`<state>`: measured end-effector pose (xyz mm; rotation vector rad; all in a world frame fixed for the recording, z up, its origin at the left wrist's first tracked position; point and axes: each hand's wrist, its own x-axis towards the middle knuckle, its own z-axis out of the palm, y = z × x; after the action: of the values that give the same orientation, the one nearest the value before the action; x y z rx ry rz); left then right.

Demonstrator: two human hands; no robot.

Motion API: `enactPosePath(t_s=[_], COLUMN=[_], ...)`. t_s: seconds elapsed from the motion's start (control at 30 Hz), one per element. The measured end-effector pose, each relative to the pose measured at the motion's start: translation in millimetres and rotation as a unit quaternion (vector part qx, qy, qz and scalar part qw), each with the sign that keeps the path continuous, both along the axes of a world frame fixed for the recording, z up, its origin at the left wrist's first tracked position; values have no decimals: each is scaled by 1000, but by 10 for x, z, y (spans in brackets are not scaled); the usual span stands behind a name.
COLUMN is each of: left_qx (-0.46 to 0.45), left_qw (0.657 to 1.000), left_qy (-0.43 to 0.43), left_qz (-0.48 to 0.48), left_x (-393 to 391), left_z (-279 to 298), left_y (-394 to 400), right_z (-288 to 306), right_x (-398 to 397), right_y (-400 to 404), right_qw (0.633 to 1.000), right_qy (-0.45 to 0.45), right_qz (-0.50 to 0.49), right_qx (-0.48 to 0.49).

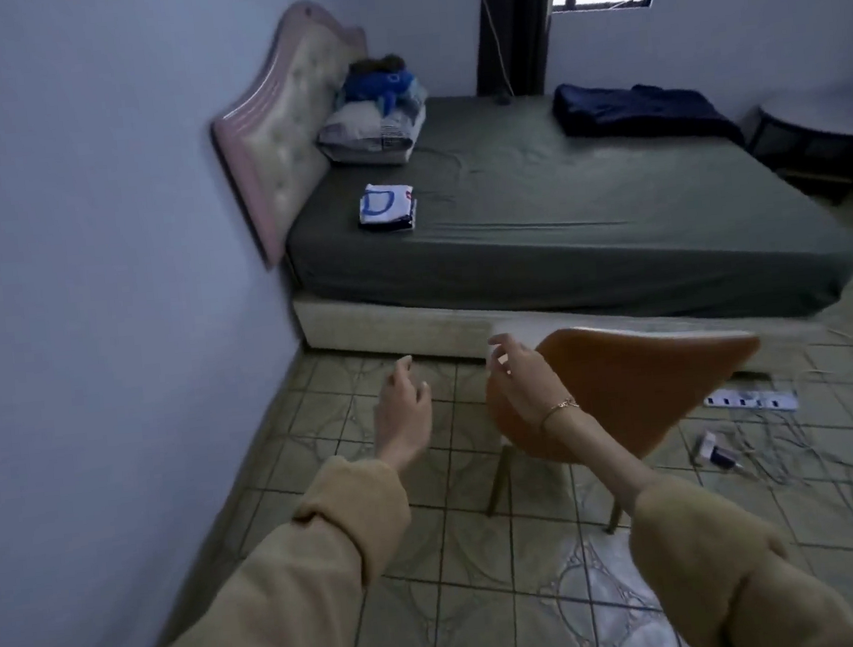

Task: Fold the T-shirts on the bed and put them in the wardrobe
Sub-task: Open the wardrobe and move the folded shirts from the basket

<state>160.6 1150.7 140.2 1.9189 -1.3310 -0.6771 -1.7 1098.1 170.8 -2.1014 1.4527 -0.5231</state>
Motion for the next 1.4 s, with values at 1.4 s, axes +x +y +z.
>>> enactPosePath(t_s=[1.4], left_qx=[227], left_qw=[879], left_qy=[331], left_qz=[256], left_x=[3118], left_z=[-1269], left_y=[-8587], right_z=[-1105], right_x=[3833], right_y=[-9378], right_qw=[982], right_qy=[116], right_qz=[144], right_qx=[38])
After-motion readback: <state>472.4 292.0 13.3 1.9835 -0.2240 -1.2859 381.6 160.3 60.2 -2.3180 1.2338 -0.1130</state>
